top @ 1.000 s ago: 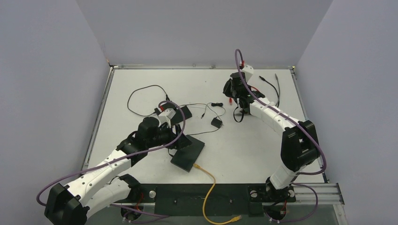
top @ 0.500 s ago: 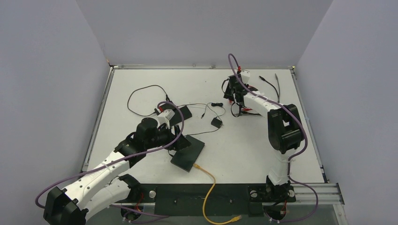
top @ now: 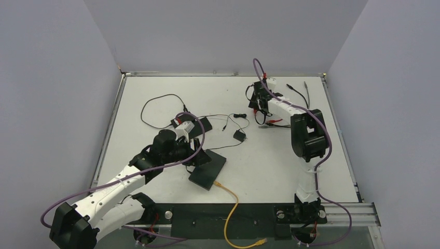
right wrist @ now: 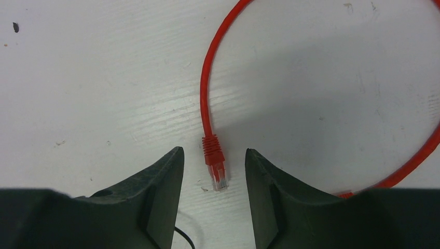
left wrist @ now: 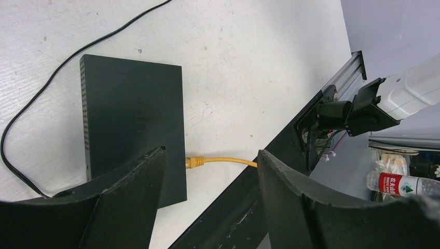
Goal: Insert the plug into the switch port
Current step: Pick up the connector from the center of the board.
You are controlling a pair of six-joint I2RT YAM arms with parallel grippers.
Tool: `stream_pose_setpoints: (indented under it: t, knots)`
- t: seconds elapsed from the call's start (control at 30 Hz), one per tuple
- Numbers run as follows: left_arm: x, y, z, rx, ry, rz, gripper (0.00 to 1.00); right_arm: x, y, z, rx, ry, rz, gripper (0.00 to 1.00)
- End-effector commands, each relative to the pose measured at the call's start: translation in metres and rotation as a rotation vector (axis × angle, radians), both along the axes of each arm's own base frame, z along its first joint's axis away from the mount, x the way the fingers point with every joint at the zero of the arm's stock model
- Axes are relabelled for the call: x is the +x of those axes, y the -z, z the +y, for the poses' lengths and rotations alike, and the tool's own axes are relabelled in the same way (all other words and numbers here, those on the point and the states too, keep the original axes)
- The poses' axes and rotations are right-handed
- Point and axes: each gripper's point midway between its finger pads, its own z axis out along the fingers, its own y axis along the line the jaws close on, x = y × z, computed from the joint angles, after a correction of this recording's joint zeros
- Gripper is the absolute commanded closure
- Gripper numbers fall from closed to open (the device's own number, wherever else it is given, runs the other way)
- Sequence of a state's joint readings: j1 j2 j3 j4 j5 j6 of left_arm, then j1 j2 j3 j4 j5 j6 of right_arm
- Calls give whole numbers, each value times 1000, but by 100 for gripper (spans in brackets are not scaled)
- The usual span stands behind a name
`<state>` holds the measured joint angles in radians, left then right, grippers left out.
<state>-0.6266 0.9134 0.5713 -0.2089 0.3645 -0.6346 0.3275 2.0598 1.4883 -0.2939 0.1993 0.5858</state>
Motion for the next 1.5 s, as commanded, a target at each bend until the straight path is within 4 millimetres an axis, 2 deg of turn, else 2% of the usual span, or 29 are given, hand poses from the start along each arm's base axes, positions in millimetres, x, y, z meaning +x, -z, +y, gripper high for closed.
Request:
stream_pose_setpoints:
  t: [0.0, 0.33, 0.53, 0.7, 0.83, 0.93, 0.97, 1.1, 1.13, 1.23, 1.37, 1.47]
  knots:
    - [5, -12, -5, -32, 13, -39, 38, 14, -6, 2, 8, -4, -17, 57]
    - [4, -8, -4, -24, 12, -29, 38, 16, 16, 8, 39, -23, 36, 62]
    - [4, -8, -3, -26, 9, -27, 38, 15, 26, 4, 41, -14, 52, 67]
    - [4, -7, -3, -25, 5, -27, 38, 14, 31, 4, 46, -19, 63, 76]
    - [4, -8, -3, -27, 6, -27, 38, 14, 34, 6, 54, -26, 66, 88]
    - [3, -9, -3, -28, 8, -24, 38, 16, 30, 9, 69, -27, 52, 100]
    - [3, -10, -2, -29, 8, -27, 38, 16, 30, 10, 75, -29, 50, 100]
    - [2, -17, -2, -34, 7, -34, 38, 19, 9, 14, 117, -27, -13, 100]
    - [2, -18, -2, -35, 8, -37, 38, 23, -5, 15, 130, -27, -55, 100]
    - [2, -25, -2, -43, 8, -51, 38, 20, -24, 13, 140, -24, -99, 100]
    - [2, -32, -4, -56, 19, -69, 38, 13, -59, 12, 159, -23, -182, 100]
    - [1, -42, -9, -87, 49, -77, 38, 0, -88, 13, 152, -31, -242, 100]
